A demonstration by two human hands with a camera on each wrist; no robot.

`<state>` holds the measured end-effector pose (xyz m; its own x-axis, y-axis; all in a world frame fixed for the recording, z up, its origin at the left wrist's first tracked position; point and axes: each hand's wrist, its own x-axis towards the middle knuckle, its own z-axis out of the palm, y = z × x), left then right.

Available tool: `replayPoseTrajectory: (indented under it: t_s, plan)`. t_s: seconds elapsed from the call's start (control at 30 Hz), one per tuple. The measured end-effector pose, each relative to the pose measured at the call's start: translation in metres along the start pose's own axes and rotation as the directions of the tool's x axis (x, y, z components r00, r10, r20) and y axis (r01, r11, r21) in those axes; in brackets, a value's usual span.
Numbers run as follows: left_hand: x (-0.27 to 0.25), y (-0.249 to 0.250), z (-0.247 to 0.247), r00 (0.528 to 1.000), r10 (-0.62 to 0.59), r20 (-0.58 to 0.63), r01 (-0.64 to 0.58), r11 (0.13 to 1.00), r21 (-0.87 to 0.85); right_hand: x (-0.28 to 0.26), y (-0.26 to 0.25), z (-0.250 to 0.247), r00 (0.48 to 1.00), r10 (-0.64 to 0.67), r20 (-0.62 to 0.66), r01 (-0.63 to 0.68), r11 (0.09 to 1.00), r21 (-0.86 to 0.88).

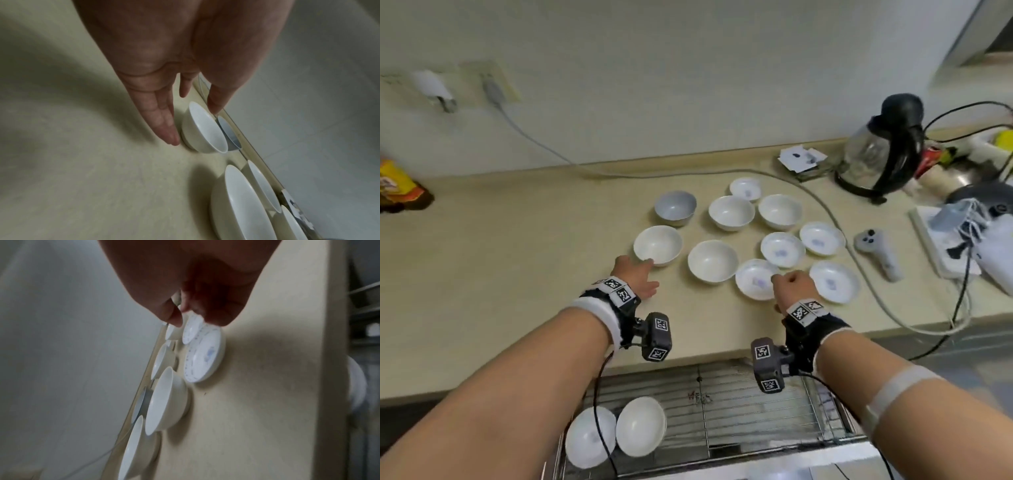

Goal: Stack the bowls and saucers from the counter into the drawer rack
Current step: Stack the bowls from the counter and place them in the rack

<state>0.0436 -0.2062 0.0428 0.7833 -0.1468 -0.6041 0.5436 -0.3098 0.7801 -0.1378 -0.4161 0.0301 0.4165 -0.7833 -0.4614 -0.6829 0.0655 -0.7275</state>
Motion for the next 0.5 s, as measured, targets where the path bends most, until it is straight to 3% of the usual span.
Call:
replayPoseTrajectory:
  t_s: [0.13,0.23,0.3,0.37,0.43,0.5]
  plan:
    - [0.034,0.002,0.019,0.996,0.066,-0.055,-0.063,0.996,0.061,0.018,-0.024,0.01,0.977,-0.055,0.205,0.026,0.989,0.143]
    - [0.073,-0.007,0.019,0.991,0.057,-0.118,-0.048,0.996,0.079,0.037,-0.036,0.031,0.929,-0.023,0.37,0.008,0.999,0.044]
    - [0.091,-0.012,0.016,0.986,0.081,-0.144,-0.063,0.991,0.121,0.049,-0.04,0.041,0.923,-0.048,0.381,0.122,0.977,-0.173]
    - [0.068,0.0,0.02,0.984,0.116,-0.134,-0.091,0.98,0.179,0.057,-0.045,0.047,0.939,-0.086,0.334,0.227,0.883,-0.41]
    - [0.057,0.009,0.022,0.984,0.123,-0.131,-0.107,0.987,0.123,0.058,-0.052,0.05,0.942,-0.127,0.311,0.273,0.827,-0.491]
    - [0.059,0.014,0.021,0.987,0.125,-0.097,-0.119,0.991,0.069,0.058,-0.06,0.05,0.941,-0.141,0.307,0.277,0.84,-0.466]
